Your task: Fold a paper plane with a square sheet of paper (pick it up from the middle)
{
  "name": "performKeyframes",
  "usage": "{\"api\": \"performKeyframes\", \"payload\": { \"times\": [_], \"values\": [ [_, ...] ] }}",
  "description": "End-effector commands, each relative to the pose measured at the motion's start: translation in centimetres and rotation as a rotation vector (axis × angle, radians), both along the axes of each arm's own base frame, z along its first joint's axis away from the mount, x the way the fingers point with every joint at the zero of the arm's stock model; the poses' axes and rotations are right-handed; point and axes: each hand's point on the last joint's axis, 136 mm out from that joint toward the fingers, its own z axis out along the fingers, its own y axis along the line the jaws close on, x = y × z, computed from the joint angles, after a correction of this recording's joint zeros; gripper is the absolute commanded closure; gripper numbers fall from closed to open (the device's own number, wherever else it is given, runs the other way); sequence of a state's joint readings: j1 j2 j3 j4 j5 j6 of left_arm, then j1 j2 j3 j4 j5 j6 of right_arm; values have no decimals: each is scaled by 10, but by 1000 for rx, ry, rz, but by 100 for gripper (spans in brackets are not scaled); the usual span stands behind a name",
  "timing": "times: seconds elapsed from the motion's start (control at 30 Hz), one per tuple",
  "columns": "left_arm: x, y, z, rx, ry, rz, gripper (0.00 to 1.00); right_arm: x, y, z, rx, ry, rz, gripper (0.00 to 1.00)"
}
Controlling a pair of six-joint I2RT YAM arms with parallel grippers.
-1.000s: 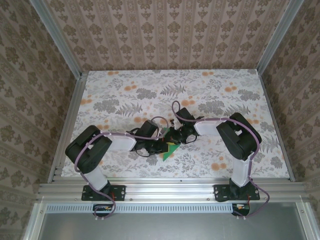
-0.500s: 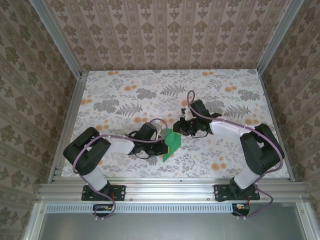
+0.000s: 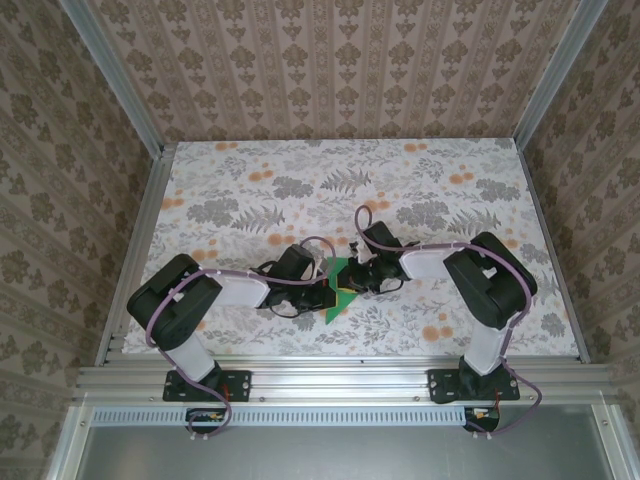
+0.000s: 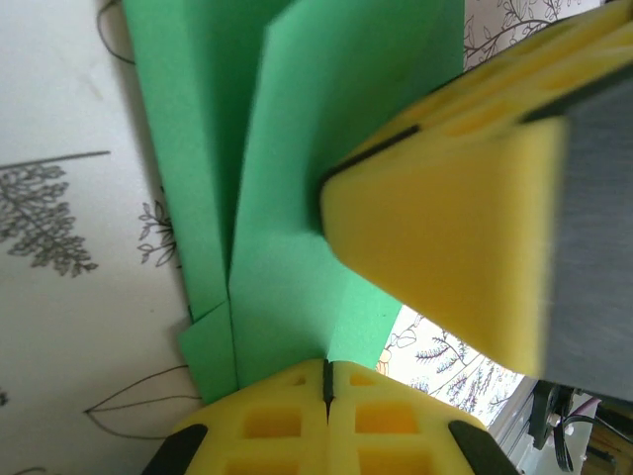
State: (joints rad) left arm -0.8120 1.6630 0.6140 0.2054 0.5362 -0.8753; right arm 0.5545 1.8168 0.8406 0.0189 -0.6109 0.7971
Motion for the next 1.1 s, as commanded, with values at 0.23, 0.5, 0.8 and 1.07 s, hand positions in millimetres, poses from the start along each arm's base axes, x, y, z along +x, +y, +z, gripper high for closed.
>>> {"api": "performKeyframes", "payload": {
  "times": [0.23, 0.5, 0.8, 1.07],
  "values": [
    [-49, 53, -61, 247, 183, -16, 100, 47, -25, -19, -49, -5, -109, 88],
    [-58, 62, -70, 275, 209, -19, 100, 81, -36, -15, -39, -22, -153, 87],
    [-61, 66, -72, 288, 214, -24, 100, 107, -51, -17, -137, -43, -183, 87],
    [-58, 64, -69, 292, 199, -37, 100, 121, -63, -9, -108, -67, -223, 87]
  ]
}}
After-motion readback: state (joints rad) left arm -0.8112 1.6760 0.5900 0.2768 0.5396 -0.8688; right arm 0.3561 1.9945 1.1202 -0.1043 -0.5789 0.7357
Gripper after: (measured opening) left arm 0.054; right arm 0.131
